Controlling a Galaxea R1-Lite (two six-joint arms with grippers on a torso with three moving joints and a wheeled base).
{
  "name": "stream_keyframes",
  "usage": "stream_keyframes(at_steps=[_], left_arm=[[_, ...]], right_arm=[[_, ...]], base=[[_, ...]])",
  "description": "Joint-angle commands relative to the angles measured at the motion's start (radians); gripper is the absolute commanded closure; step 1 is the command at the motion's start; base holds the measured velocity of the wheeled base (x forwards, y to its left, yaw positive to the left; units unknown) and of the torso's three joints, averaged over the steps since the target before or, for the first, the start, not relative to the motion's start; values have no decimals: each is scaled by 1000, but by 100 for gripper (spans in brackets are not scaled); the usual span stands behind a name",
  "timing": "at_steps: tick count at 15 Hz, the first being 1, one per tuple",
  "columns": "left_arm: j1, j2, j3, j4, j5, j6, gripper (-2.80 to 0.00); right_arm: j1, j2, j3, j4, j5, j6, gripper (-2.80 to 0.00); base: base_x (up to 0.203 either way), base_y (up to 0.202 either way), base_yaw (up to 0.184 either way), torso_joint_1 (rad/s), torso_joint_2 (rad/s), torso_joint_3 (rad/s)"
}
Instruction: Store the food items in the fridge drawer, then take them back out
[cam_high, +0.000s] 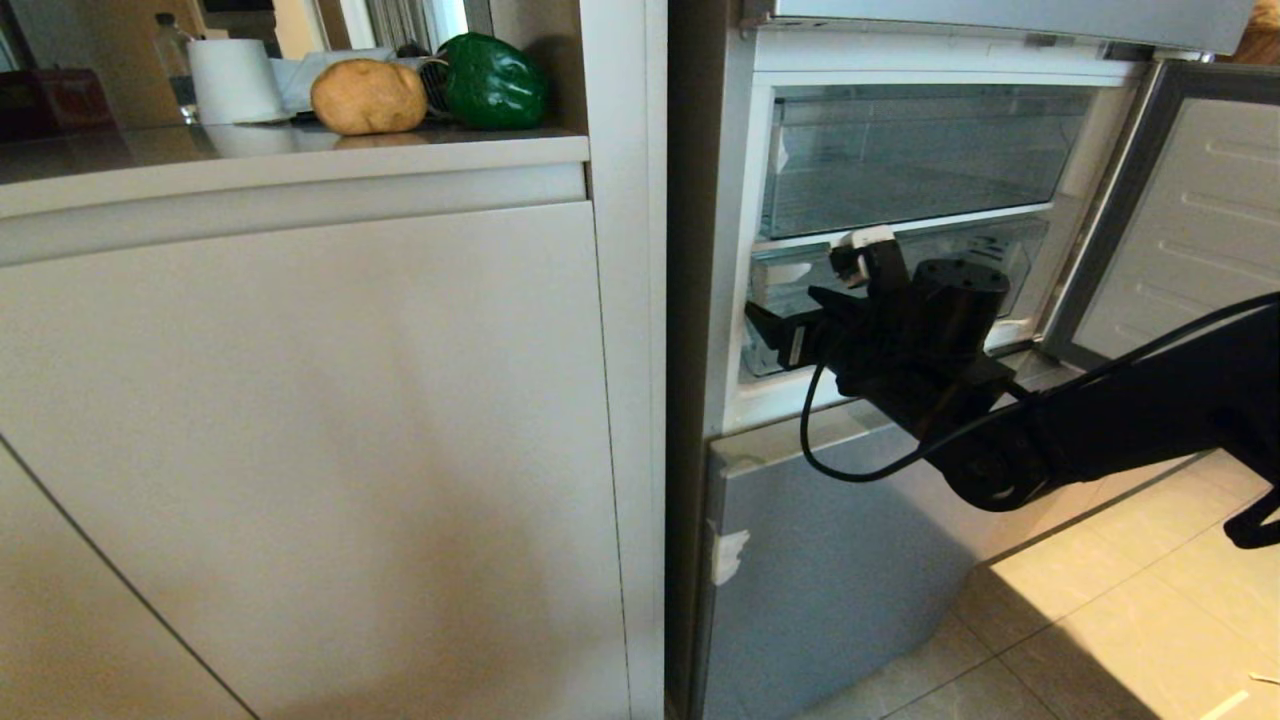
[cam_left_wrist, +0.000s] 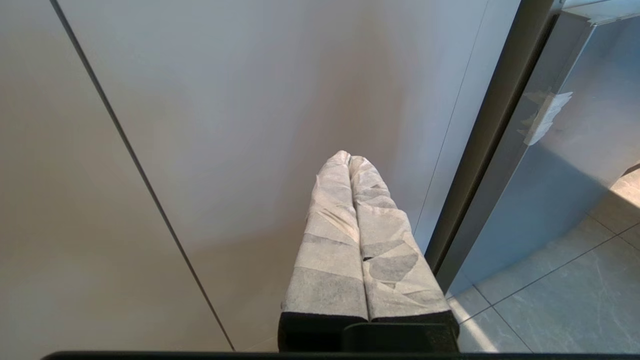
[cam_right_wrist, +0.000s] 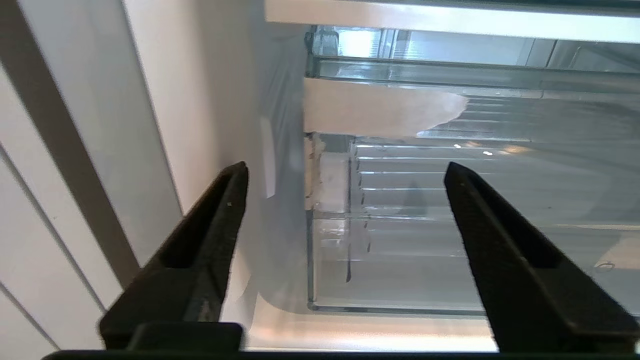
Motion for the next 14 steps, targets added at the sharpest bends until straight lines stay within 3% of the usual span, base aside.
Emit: stream_keyframes(at_steps=[1, 11, 12, 14], left_arm=[[0, 2, 0, 0, 0, -1, 0], [0, 2, 0, 0, 0, -1, 0], [0, 2, 0, 0, 0, -1, 0], [0, 2, 0, 0, 0, -1, 0]], right_arm=[[-2, 15, -17, -6, 0, -1, -280], [-22, 53, -59, -6, 0, -2, -280], [-22, 54, -65, -6, 1, -3, 0], [-20, 57, -73, -3, 0, -6, 0]], base=[[0, 0, 0, 0, 0, 0], [0, 0, 0, 0, 0, 0], [0, 0, 0, 0, 0, 0], [0, 0, 0, 0, 0, 0]])
